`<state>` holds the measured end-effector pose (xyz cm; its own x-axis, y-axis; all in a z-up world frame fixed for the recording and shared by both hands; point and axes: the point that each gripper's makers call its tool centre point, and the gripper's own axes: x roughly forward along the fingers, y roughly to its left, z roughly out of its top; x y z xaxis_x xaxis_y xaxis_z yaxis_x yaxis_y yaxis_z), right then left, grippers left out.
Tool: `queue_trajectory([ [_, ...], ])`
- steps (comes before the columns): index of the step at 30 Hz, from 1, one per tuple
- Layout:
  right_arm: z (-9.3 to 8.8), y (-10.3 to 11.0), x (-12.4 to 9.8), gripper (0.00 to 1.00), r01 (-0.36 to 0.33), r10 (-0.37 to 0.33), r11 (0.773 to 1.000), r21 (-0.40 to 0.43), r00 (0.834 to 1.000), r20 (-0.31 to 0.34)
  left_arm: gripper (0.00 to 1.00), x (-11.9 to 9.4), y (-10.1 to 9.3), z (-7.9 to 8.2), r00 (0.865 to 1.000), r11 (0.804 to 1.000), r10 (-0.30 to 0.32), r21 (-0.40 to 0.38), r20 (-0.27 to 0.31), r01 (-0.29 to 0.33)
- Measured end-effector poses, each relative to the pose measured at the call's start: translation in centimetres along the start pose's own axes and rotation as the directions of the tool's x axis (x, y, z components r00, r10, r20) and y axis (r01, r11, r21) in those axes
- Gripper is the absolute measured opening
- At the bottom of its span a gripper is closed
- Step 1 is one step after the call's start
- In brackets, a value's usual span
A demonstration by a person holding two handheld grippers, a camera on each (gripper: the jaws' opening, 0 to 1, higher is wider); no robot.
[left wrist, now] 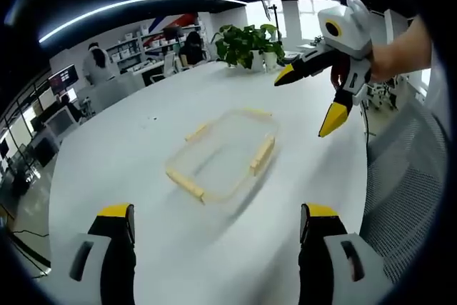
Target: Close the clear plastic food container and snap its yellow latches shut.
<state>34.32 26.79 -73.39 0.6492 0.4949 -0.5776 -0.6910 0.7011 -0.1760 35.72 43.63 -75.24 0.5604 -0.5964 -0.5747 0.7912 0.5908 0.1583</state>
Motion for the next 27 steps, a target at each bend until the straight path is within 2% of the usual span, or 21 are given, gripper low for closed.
queue_trajectory([
  [6,-0.1,-0.3,-1.2,0.81,0.026,-0.029,0.998,0.056,0.999,0.042,0.98,-1.1,-0.3,-0.5,1.000,0.999,0.013,-0.039,0.013,-0.012],
  [27,-2.2,1.5,-3.7,0.81,0.038,-0.045,0.994,0.106,0.997,0.062,0.99,-3.0,-2.5,-2.5,1.000,0.993,0.004,-0.121,0.025,-0.001],
])
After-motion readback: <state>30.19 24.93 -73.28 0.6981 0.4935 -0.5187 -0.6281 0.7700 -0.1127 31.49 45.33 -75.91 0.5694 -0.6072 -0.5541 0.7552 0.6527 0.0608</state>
